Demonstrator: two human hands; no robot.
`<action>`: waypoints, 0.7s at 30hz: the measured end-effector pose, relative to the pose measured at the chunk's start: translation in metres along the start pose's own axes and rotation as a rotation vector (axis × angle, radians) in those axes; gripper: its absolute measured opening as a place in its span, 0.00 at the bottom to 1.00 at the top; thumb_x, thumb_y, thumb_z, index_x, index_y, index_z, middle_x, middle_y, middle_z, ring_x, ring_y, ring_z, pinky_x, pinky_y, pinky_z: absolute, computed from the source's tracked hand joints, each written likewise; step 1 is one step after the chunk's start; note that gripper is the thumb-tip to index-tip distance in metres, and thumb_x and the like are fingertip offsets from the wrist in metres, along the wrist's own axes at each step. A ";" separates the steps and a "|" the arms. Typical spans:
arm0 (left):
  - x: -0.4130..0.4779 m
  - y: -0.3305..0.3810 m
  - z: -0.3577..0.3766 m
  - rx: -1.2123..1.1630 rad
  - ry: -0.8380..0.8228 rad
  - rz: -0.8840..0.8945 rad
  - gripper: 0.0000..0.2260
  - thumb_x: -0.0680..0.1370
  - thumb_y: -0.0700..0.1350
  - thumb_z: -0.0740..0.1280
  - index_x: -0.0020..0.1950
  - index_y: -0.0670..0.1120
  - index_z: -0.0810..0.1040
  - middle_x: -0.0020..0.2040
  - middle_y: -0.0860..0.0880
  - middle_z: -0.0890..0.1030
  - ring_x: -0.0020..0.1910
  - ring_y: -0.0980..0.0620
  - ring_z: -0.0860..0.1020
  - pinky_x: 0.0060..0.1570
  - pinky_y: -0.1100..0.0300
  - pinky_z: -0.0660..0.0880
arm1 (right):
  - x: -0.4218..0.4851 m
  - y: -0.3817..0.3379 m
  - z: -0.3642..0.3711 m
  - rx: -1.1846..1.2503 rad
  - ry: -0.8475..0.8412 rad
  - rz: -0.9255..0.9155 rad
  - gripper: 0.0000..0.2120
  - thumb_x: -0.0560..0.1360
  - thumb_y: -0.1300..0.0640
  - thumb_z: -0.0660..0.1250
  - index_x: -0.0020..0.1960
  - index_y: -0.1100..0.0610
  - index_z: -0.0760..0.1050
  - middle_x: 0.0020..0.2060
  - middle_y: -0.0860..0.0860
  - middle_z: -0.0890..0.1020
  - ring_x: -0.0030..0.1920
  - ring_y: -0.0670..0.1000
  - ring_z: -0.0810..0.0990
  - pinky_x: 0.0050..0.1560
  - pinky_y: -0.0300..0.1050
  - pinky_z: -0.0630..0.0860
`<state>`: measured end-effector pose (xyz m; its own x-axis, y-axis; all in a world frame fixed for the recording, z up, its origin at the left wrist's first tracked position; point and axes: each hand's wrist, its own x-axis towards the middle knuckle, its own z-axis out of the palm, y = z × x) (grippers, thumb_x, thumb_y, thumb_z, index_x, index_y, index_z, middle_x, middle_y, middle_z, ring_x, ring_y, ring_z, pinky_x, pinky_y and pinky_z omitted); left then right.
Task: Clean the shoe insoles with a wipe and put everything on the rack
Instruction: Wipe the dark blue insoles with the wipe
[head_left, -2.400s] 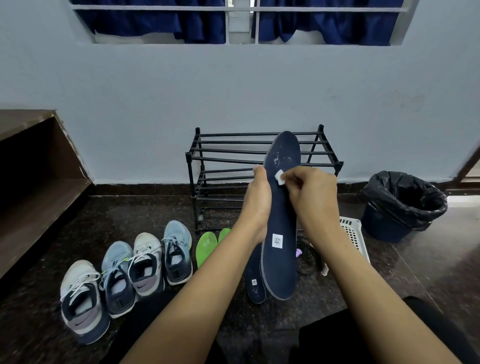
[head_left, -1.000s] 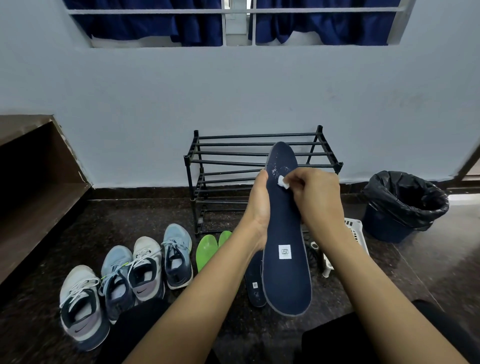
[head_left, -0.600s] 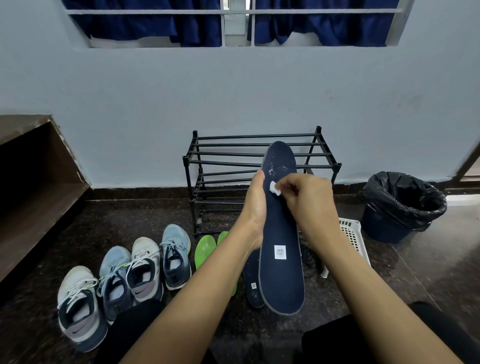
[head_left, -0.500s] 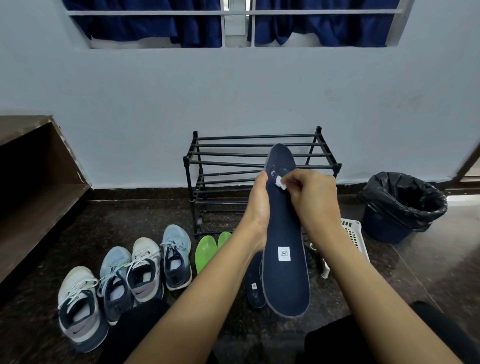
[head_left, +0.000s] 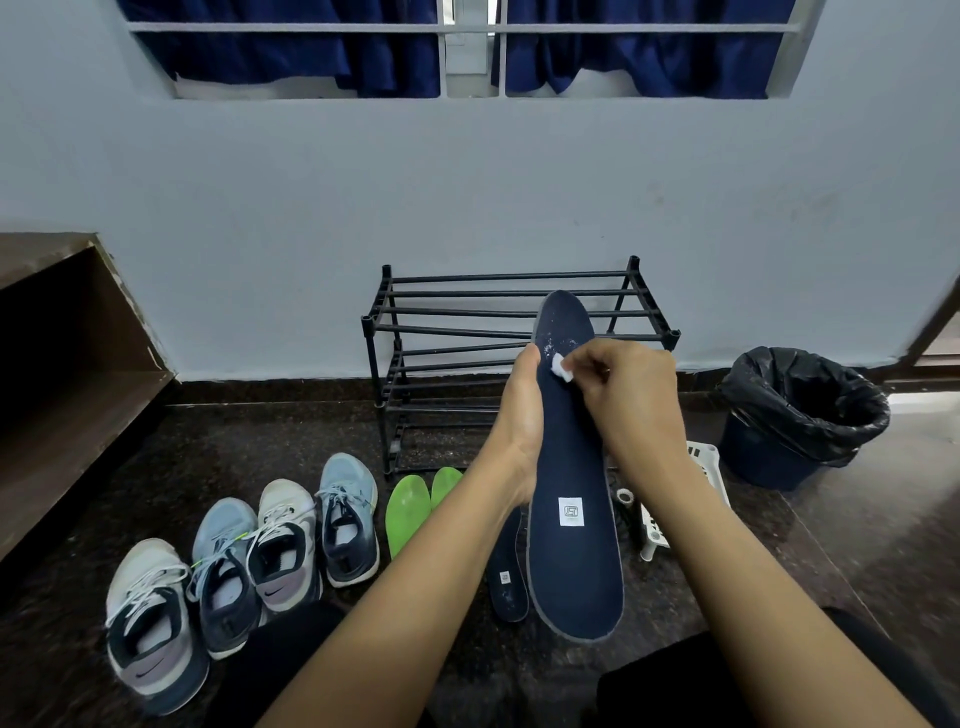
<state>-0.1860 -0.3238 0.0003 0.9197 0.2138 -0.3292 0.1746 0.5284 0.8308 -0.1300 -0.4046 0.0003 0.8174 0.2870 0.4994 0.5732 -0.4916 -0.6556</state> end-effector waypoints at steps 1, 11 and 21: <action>0.000 0.001 0.000 -0.009 -0.001 0.005 0.25 0.82 0.61 0.51 0.40 0.47 0.79 0.31 0.48 0.80 0.27 0.52 0.77 0.30 0.63 0.72 | 0.002 0.000 0.000 0.015 0.009 0.004 0.05 0.73 0.62 0.68 0.42 0.57 0.83 0.37 0.49 0.84 0.40 0.49 0.81 0.47 0.44 0.77; 0.006 0.006 -0.013 0.047 0.055 0.024 0.30 0.81 0.65 0.49 0.45 0.48 0.83 0.37 0.47 0.84 0.34 0.50 0.81 0.35 0.60 0.76 | -0.003 -0.005 0.006 -0.088 -0.139 -0.084 0.06 0.73 0.61 0.68 0.42 0.53 0.83 0.38 0.49 0.84 0.41 0.50 0.80 0.46 0.42 0.74; 0.007 0.010 -0.013 -0.002 0.068 0.048 0.28 0.81 0.65 0.50 0.47 0.47 0.82 0.37 0.47 0.84 0.36 0.50 0.81 0.37 0.59 0.75 | 0.005 -0.012 0.007 -0.021 -0.062 -0.018 0.08 0.72 0.65 0.67 0.40 0.55 0.82 0.33 0.45 0.79 0.38 0.47 0.78 0.41 0.37 0.72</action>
<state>-0.1828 -0.3062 0.0005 0.9011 0.2940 -0.3186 0.1301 0.5178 0.8456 -0.1327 -0.3919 0.0069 0.8095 0.3459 0.4744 0.5868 -0.5033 -0.6343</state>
